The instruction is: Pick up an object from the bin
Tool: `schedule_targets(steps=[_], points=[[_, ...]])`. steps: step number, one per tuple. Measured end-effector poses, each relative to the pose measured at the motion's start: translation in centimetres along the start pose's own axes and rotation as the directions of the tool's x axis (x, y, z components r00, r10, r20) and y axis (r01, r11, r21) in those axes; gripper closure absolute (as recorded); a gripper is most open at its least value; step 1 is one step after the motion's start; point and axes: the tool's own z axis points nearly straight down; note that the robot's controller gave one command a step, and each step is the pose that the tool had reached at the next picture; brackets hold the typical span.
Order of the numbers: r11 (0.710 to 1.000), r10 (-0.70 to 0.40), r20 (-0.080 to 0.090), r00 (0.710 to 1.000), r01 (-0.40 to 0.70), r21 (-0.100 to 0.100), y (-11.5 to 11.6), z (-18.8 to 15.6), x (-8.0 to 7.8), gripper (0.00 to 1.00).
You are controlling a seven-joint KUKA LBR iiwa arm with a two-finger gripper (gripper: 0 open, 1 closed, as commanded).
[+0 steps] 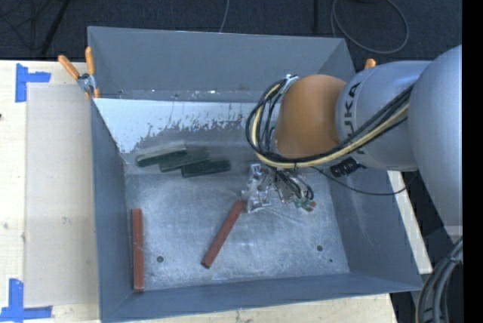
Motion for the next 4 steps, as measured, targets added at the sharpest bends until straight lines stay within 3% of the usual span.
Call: schedule_targets(steps=[1,2,3,4], points=[[1.000,-0.001,0.001,1.000,0.001,0.000,0.0,0.2,0.1,0.00],[1.000,-0.001,0.001,1.000,0.001,0.000,0.0,0.2,0.1,0.00],[0.884,-0.468,0.006,0.884,0.468,0.006,4.0,-0.1,3.7,1.00],[0.884,-0.468,0.006,0.884,0.468,0.006,4.0,-0.1,3.7,1.00]])
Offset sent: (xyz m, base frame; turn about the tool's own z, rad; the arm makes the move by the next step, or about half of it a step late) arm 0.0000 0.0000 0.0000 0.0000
